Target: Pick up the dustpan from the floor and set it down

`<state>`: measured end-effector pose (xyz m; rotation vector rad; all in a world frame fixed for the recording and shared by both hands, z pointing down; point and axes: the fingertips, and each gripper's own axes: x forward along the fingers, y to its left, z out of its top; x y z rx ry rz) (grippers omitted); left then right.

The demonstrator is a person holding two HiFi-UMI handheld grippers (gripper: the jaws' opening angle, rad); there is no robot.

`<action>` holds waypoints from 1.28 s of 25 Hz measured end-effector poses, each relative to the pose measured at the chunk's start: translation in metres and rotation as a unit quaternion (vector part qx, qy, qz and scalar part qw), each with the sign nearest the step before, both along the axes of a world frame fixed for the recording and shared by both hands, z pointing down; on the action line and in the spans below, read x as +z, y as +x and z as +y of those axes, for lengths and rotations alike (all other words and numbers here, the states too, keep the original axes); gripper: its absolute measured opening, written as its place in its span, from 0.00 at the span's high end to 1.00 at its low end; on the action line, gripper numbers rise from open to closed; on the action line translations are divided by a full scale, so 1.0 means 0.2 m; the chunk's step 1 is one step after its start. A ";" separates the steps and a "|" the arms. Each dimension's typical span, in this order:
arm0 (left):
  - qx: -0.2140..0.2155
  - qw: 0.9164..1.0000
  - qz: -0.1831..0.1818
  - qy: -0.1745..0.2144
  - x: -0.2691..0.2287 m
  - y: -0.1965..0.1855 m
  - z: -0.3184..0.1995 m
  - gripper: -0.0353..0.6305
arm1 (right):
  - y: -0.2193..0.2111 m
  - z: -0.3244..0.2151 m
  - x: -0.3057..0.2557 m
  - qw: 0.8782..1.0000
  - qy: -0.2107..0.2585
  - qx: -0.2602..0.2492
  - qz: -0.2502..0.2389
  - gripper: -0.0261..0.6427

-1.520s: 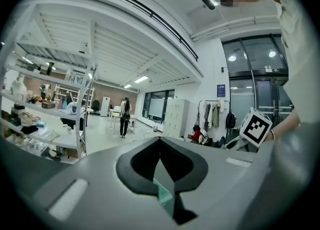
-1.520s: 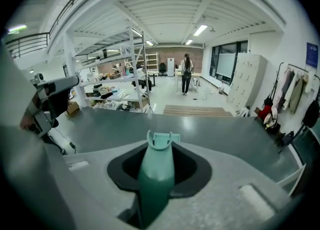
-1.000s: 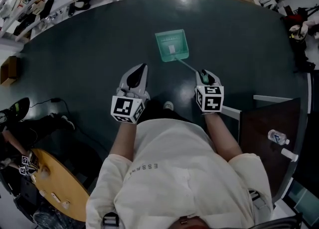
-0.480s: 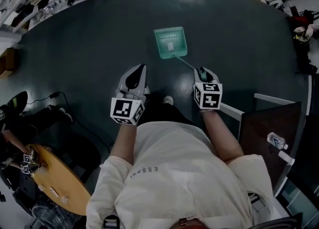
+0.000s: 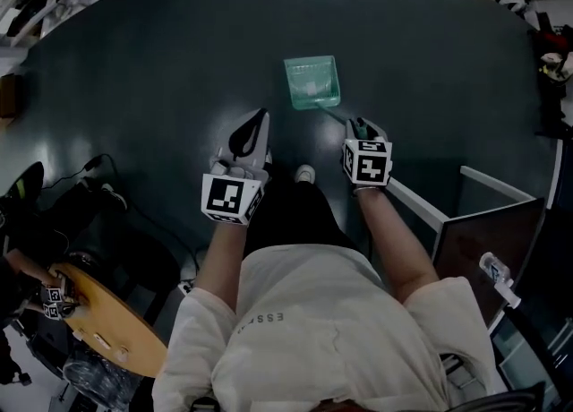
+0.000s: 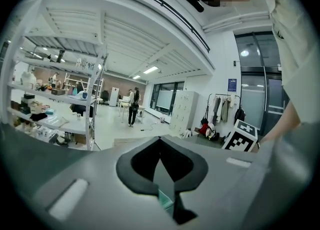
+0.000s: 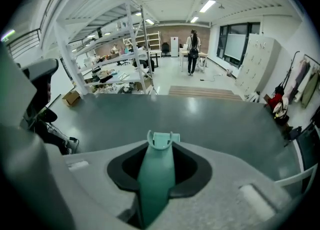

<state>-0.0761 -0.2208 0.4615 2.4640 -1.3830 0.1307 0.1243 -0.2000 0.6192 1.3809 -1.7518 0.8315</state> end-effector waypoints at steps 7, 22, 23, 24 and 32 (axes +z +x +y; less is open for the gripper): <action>-0.019 0.999 0.020 -0.038 0.24 -0.12 -0.13 0.92 | -0.13 -0.16 0.32 0.999 -0.035 0.012 0.009 0.86; -0.034 0.994 0.043 -0.093 0.57 -0.20 -0.19 0.93 | -0.31 -0.19 0.70 0.997 -0.069 0.015 0.009 0.85; -0.033 0.994 0.043 -0.096 0.58 -0.20 -0.18 0.92 | -0.31 -0.18 0.71 0.997 -0.068 0.017 0.009 0.85; -0.030 0.994 0.043 -0.098 0.59 -0.20 -0.17 0.93 | -0.32 -0.18 0.71 0.997 -0.068 0.018 0.007 0.85; -0.013 0.994 0.043 -0.098 0.57 -0.14 -0.15 0.93 | -0.38 -0.17 0.68 0.996 -0.074 0.022 -0.046 0.58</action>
